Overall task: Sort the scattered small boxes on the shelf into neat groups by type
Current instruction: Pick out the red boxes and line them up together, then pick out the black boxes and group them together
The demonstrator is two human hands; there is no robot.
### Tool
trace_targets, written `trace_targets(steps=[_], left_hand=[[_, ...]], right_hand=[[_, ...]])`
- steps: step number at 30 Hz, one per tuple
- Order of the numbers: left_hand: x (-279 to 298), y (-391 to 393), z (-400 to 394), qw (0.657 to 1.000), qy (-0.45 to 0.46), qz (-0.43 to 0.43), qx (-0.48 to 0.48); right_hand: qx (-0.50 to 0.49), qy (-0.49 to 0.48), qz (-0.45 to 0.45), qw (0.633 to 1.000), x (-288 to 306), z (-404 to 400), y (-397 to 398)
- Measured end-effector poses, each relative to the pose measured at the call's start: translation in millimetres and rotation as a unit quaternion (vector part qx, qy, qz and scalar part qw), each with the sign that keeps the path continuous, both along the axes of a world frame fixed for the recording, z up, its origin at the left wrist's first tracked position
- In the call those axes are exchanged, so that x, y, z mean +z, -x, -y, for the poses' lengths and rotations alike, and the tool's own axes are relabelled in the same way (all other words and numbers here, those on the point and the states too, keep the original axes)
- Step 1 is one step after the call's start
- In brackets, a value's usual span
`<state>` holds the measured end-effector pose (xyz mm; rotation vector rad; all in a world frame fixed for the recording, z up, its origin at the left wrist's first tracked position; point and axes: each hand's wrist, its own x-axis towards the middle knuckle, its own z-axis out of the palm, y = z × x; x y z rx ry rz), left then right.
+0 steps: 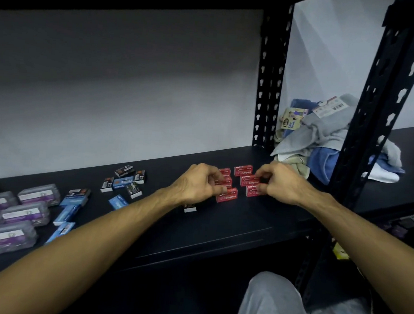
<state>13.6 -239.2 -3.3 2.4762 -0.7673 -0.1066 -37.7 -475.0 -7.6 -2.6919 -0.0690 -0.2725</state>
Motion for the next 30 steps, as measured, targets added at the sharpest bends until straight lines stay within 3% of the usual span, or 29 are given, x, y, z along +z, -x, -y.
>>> trace_targets(steps=[8, 15, 23, 30], left_hand=[[22, -11, -67, 0.997, -0.001, 0.042, 0.063], [28, -27, -145, 0.992, -0.001, 0.023, 0.125], [15, -45, -195, 0.992, -0.065, 0.001, 0.111], [1, -51, -194, 0.990, -0.114, -0.038, 0.071]], right_hand=[[0.023, 0.056, 0.061, 0.996, 23, -39, -11], [0.076, 0.044, 0.047, 0.995, 28, -93, -27], [0.118, 0.074, -0.008, 0.990, 26, -151, -38], [0.085, 0.194, -0.094, 0.973, 18, -177, -34]])
